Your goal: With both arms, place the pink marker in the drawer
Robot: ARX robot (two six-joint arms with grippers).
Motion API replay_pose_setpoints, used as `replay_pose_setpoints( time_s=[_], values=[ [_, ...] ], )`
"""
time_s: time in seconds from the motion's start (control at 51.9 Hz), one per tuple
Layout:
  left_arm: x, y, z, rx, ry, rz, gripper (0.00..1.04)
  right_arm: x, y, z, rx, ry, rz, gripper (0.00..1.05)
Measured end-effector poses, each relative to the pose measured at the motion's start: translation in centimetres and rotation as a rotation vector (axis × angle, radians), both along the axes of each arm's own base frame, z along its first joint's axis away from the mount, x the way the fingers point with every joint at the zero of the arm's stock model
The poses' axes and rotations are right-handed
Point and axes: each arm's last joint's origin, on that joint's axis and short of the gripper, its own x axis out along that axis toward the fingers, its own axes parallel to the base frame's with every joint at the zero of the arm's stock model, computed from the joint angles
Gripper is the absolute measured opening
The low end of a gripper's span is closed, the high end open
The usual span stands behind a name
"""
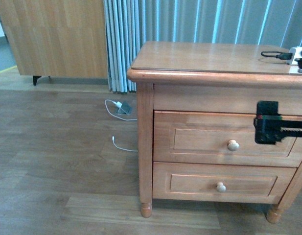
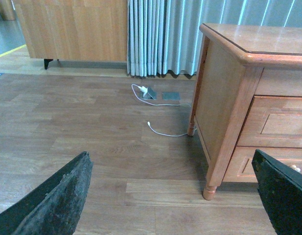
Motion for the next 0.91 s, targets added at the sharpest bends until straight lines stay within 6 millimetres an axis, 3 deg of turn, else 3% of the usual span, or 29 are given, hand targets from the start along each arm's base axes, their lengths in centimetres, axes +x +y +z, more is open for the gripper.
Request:
replay_pose_setpoints(
  time_s=[0.27, 0.54, 0.791, 0.906],
  values=[
    [0.0, 0.0, 0.0, 0.0, 0.0, 0.0, 0.99, -8.6, -1.7, 3.4, 0.068, 0.015, 0.043, 0.96],
    [0.0, 0.0, 0.0, 0.0, 0.0, 0.0, 0.99, -17.2, -3.8, 3.3, 0.146, -0.025, -0.02, 0.96],
    [0.0, 0.0, 0.0, 0.0, 0.0, 0.0, 0.99, -17.7, -4.2, 3.6, 0.141, -0.06, -0.043, 0.96],
    [0.0, 0.0, 0.0, 0.0, 0.0, 0.0, 0.99, -18.1, -4.2, 2.7, 0.017, -0.333, -0.059, 0.77]
  ],
)
